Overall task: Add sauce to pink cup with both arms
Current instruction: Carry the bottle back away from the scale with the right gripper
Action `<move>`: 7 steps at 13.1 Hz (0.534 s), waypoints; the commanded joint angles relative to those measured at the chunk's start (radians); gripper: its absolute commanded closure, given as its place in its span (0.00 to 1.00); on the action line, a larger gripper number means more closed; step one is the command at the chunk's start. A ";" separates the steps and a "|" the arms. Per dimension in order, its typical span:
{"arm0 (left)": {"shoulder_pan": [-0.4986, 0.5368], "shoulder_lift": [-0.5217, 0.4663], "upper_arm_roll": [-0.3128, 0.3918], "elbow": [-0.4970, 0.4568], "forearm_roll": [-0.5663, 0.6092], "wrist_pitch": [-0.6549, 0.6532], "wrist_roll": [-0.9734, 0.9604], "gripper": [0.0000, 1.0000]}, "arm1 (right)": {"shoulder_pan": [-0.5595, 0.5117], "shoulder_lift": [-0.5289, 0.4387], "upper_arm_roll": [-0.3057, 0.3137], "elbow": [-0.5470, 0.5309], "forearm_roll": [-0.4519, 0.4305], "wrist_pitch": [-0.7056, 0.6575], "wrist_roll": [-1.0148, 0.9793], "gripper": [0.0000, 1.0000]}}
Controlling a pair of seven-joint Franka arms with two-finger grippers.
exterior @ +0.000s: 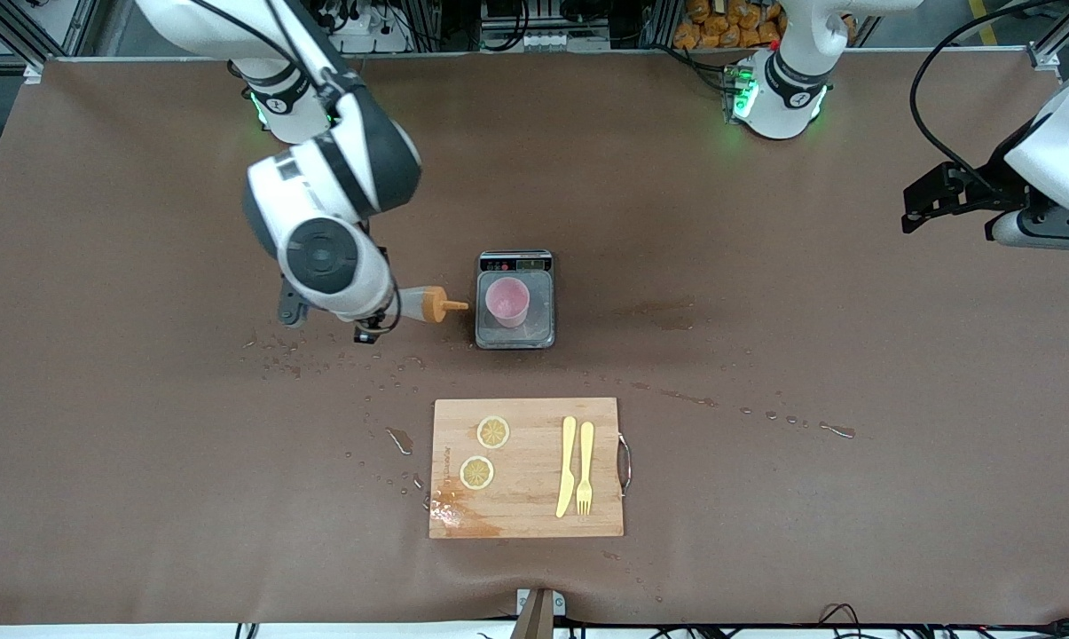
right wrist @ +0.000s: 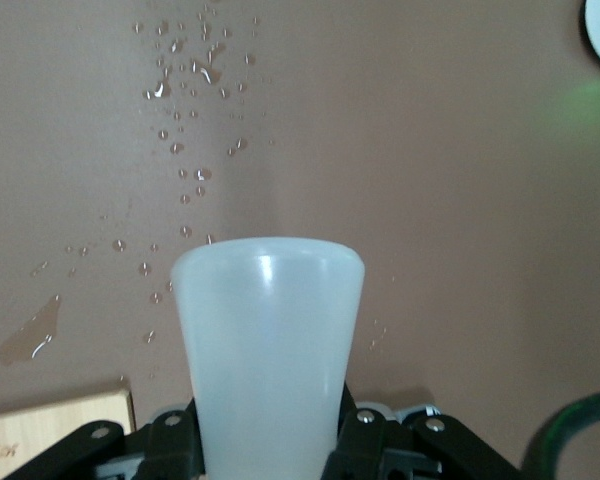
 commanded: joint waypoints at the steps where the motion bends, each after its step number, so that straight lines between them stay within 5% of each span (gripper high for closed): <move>1: -0.007 -0.025 -0.005 0.007 0.058 -0.014 0.042 0.00 | -0.100 -0.145 0.014 -0.191 0.141 0.099 -0.149 1.00; 7: 0.039 -0.023 0.005 0.000 0.020 -0.022 0.027 0.00 | -0.395 -0.234 0.014 -0.382 0.462 0.089 -0.641 1.00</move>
